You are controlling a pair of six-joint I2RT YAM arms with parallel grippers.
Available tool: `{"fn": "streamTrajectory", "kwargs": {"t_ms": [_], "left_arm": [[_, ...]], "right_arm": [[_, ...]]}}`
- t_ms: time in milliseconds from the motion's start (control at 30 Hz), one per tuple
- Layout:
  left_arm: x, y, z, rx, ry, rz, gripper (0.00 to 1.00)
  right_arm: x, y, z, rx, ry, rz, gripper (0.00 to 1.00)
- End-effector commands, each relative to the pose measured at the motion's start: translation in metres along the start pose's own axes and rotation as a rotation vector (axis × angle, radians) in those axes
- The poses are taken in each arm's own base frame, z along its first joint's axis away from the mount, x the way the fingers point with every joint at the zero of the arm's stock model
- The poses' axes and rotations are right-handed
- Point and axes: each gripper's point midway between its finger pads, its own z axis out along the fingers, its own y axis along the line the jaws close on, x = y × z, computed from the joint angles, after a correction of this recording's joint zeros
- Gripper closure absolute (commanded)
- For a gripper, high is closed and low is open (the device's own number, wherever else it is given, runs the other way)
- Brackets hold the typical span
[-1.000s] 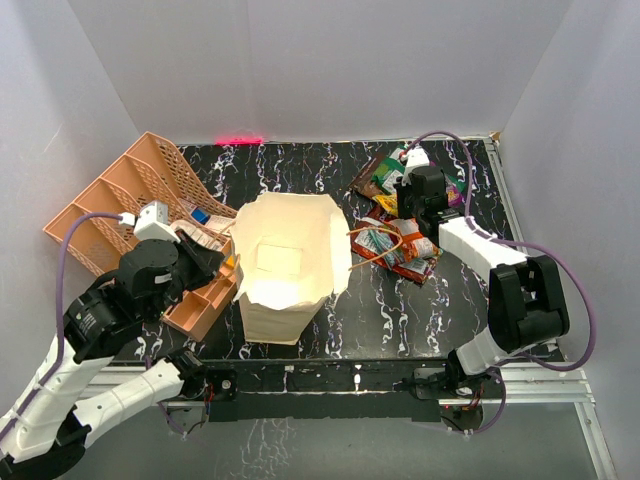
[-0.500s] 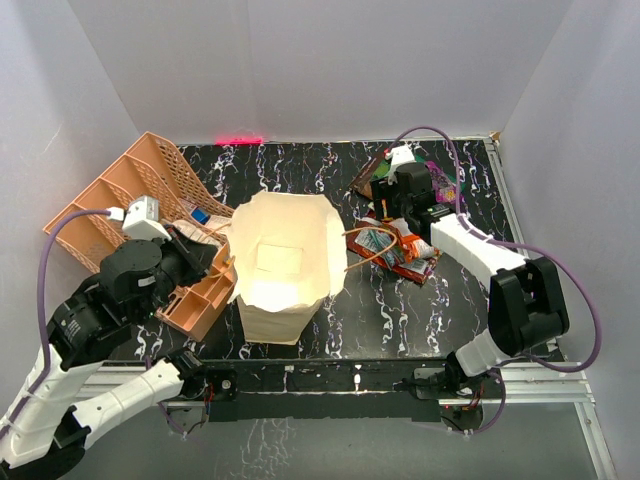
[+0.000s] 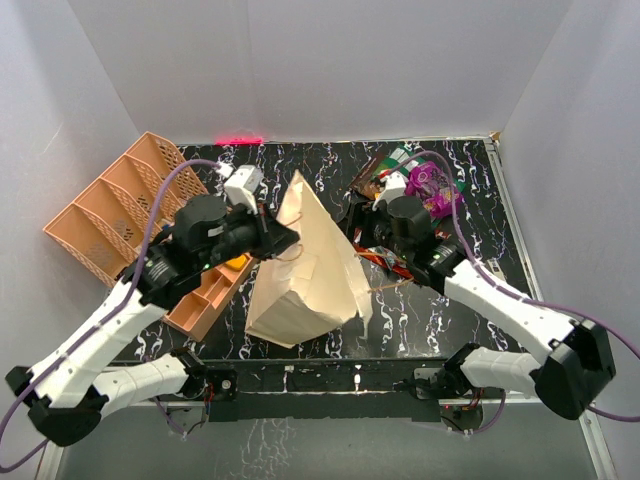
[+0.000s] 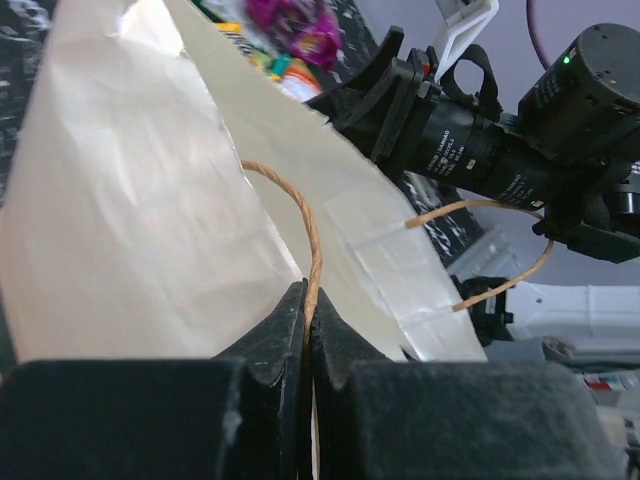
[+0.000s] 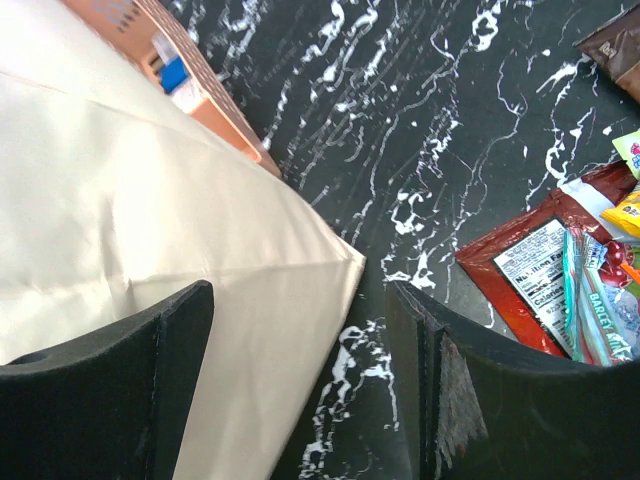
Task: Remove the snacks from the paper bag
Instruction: Place the snack at the center of the board.
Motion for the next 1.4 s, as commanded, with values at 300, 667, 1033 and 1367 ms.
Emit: {"fn": "streamTrajectory", "kwargs": {"t_ms": [300, 667, 1033, 1367], "left_arm": [[-0.037, 0.009, -0.016, -0.118, -0.128, -0.058, 1.00], [-0.031, 0.065, -0.030, -0.387, -0.171, 0.004, 1.00], [-0.077, 0.090, -0.003, -0.571, -0.167, 0.161, 1.00], [-0.064, 0.117, -0.040, -0.644, -0.152, 0.053, 0.85]], "right_arm": [[-0.030, 0.034, -0.036, -0.086, -0.098, 0.054, 0.27], [-0.093, 0.004, -0.058, 0.165, -0.190, -0.136, 0.02], [-0.154, -0.041, -0.121, 0.522, -0.392, -0.065, 0.02], [-0.179, 0.003, -0.139, 0.331, -0.382, 0.020, 0.02]]}}
